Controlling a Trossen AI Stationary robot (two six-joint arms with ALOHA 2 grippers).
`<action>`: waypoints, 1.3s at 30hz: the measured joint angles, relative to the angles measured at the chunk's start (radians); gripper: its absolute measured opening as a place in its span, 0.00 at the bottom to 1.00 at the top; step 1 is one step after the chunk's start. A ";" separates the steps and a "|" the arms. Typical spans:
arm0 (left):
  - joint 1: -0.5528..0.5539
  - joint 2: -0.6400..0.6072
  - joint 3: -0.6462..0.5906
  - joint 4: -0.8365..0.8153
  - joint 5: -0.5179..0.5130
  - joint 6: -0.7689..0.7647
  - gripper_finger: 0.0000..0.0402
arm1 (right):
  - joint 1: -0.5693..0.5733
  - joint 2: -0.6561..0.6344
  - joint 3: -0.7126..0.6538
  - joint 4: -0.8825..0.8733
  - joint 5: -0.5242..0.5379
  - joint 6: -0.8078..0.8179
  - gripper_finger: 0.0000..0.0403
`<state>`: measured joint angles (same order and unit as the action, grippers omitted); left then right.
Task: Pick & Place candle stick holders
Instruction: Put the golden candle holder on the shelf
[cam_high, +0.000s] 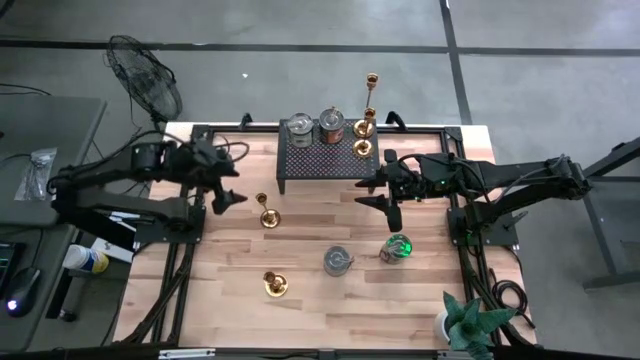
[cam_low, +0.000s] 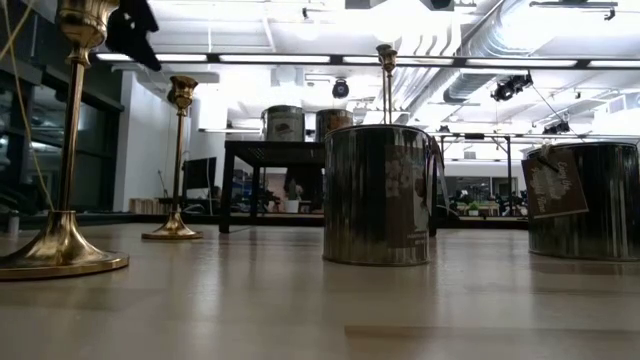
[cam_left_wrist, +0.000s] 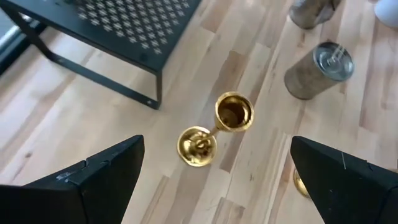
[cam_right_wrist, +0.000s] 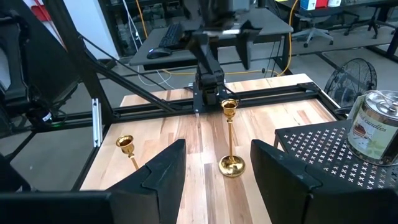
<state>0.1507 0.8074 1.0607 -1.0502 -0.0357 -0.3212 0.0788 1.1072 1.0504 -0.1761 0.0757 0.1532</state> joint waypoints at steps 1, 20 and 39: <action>-0.009 -0.016 -0.024 0.015 0.000 -0.001 0.99 | 0.000 0.000 0.000 0.000 0.000 0.000 0.43; -0.261 -0.249 -0.403 0.297 -0.118 0.002 0.99 | 0.000 0.000 0.000 0.000 0.000 0.000 0.43; -0.308 -0.285 -0.769 0.854 -0.392 0.013 0.99 | 0.000 0.000 0.000 0.000 0.000 0.000 0.43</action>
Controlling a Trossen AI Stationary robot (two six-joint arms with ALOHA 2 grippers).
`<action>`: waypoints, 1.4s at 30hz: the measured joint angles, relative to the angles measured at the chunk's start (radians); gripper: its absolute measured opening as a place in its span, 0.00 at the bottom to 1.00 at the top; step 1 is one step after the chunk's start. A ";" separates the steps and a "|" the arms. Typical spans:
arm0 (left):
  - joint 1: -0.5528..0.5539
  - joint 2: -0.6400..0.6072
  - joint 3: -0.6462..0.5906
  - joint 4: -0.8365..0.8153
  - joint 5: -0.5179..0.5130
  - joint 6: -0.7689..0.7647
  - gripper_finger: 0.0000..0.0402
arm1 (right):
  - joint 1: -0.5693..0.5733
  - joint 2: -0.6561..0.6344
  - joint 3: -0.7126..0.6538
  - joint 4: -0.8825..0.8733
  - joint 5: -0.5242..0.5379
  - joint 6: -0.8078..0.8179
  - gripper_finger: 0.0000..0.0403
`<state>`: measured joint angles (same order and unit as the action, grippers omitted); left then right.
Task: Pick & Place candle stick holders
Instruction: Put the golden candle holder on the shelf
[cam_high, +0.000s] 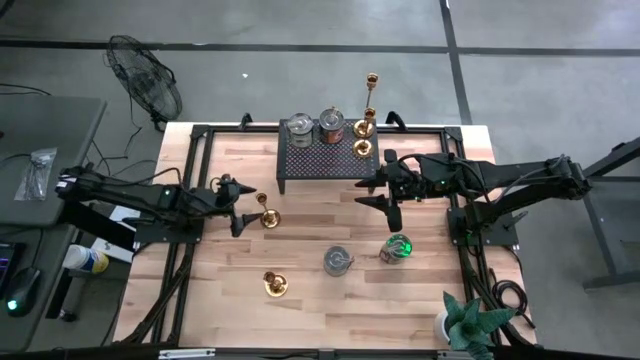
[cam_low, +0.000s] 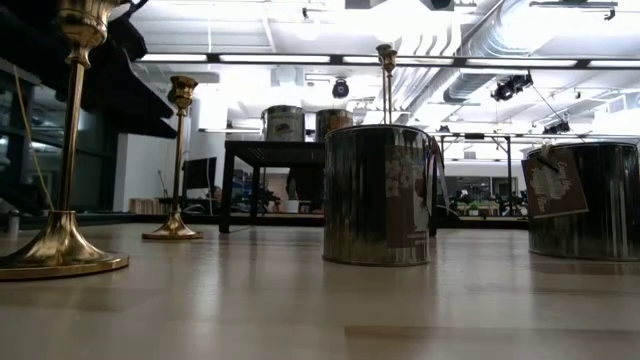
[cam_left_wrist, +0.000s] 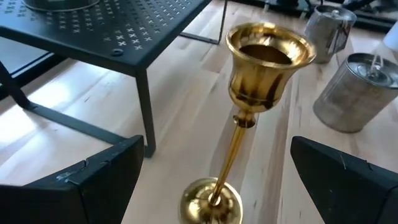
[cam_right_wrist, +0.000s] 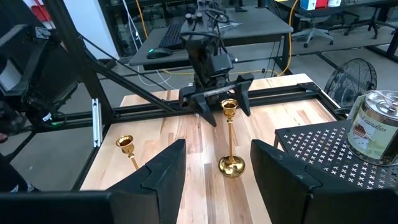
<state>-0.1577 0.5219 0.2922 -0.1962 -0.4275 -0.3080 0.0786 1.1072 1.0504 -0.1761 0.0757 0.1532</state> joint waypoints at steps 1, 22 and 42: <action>0.000 0.008 -0.014 0.029 0.000 0.000 0.99 | 0.000 0.000 0.000 0.000 0.000 0.000 0.43; 0.000 0.168 -0.046 0.318 0.004 0.094 0.99 | 0.000 0.000 0.000 0.000 0.000 0.000 0.43; 0.000 0.168 -0.046 0.334 -0.014 0.094 0.54 | 0.000 0.000 0.000 0.000 0.000 0.000 0.43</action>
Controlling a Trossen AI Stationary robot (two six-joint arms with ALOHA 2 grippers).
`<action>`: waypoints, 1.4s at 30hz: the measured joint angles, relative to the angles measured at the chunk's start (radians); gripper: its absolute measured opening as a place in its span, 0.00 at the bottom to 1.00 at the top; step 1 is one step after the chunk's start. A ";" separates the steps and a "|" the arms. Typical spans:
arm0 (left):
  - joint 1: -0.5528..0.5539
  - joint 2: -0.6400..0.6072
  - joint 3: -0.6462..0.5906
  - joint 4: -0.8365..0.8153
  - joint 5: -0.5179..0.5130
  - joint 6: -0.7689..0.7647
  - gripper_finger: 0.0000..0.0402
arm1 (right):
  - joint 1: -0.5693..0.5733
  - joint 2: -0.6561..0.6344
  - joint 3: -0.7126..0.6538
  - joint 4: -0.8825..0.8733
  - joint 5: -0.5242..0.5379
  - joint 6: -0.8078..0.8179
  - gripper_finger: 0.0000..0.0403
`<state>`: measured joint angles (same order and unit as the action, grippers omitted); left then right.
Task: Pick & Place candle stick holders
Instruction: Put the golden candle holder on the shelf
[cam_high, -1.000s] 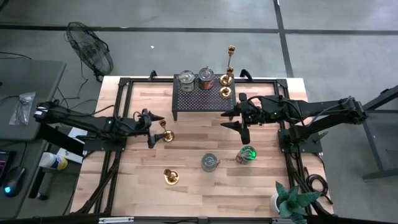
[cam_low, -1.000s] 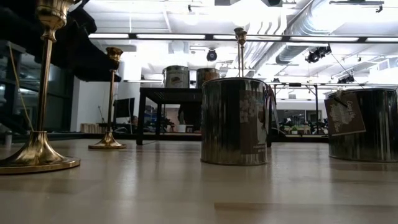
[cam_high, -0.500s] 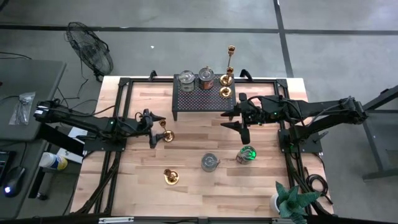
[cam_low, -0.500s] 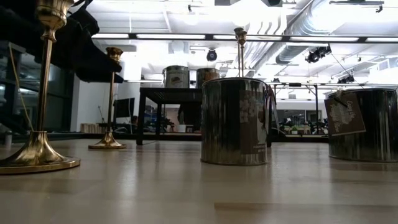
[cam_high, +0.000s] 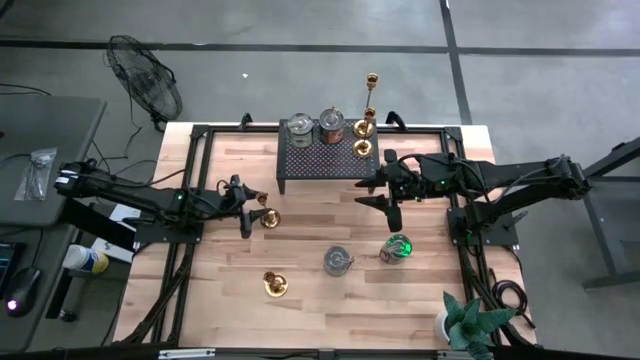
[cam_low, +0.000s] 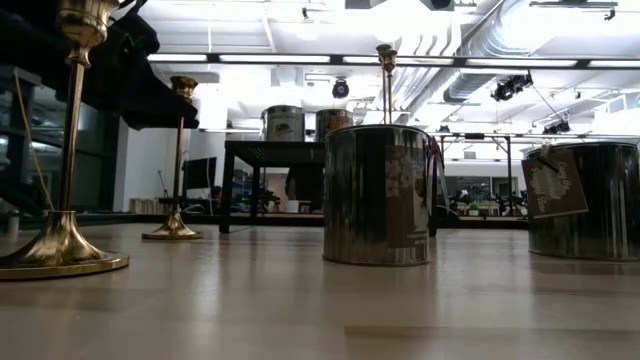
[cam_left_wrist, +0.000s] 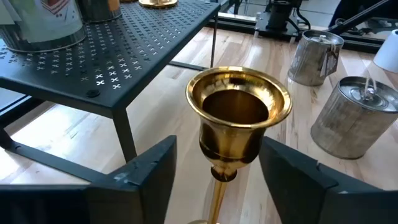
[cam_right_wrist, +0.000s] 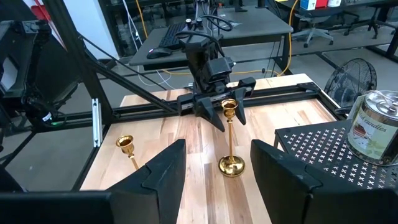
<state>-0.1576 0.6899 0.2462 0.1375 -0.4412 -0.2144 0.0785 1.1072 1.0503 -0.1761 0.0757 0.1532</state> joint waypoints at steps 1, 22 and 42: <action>0.000 0.000 0.000 0.002 -0.001 0.000 0.52 | 0.000 0.000 0.000 0.000 0.000 0.000 0.43; 0.000 0.000 0.000 0.040 -0.016 0.000 0.33 | 0.000 0.000 0.000 0.000 0.000 0.000 0.43; 0.000 0.000 0.000 0.042 -0.016 0.000 0.23 | 0.000 0.000 0.000 0.000 0.000 0.000 0.43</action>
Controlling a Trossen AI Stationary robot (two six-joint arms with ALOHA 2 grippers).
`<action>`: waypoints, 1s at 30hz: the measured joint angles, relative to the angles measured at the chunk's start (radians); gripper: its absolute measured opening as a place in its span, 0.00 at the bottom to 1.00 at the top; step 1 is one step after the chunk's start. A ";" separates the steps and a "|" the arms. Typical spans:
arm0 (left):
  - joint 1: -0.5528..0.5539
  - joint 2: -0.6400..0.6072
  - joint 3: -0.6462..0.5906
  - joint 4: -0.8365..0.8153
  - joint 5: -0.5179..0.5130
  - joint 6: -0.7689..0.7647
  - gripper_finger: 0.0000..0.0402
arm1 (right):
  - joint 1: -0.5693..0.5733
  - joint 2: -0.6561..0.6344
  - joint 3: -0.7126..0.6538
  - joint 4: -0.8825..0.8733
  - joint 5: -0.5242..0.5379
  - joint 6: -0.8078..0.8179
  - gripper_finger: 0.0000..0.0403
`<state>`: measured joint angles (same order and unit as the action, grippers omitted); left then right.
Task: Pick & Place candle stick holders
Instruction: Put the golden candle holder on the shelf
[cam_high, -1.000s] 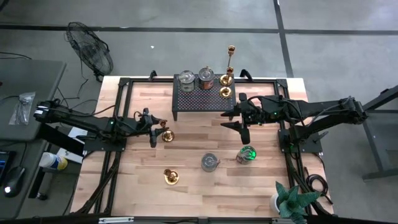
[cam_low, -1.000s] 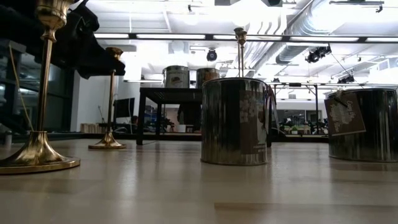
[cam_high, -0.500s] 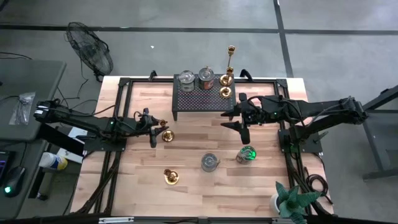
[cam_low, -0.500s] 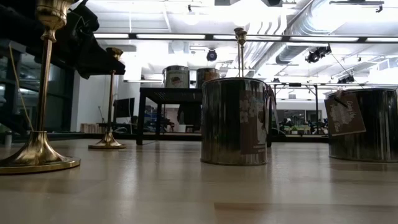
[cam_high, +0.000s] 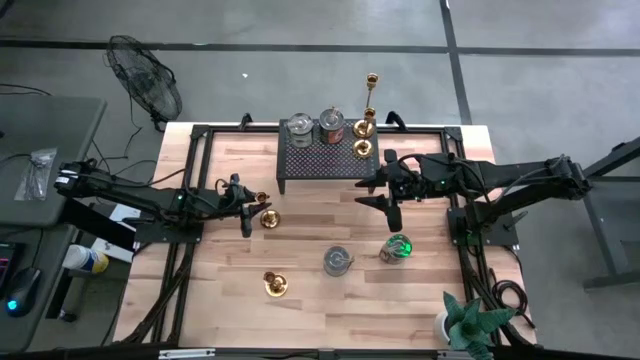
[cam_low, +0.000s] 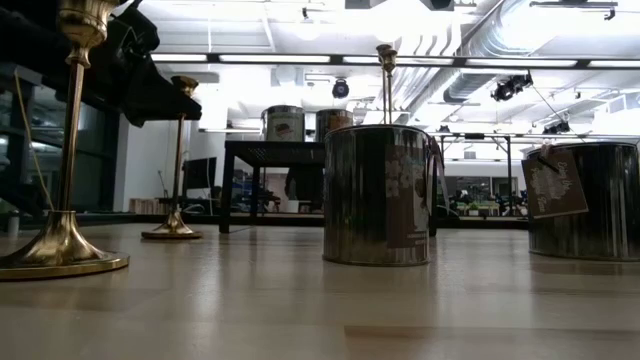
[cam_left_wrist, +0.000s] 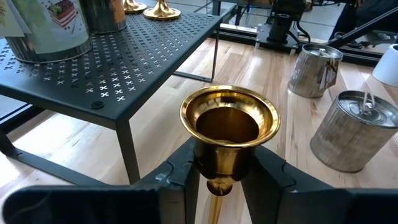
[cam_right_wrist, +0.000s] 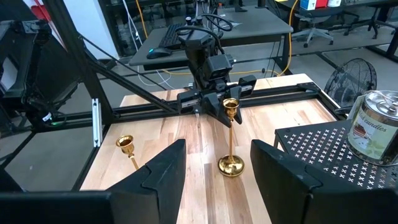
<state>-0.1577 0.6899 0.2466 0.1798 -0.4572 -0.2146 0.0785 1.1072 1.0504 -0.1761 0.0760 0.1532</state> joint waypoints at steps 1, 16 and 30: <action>0.000 0.000 0.000 0.003 0.000 0.000 0.23 | 0.000 0.000 0.000 0.000 0.000 0.000 0.43; 0.000 0.004 0.201 -0.165 0.023 0.052 0.23 | 0.000 0.000 0.000 0.000 0.000 0.000 0.43; 0.001 0.194 0.517 -0.243 0.062 0.056 0.23 | 0.000 0.000 0.000 0.000 0.000 0.000 0.43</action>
<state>-0.1571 0.8837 0.7636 -0.0635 -0.3954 -0.1582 0.0786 1.1072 1.0504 -0.1761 0.0757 0.1532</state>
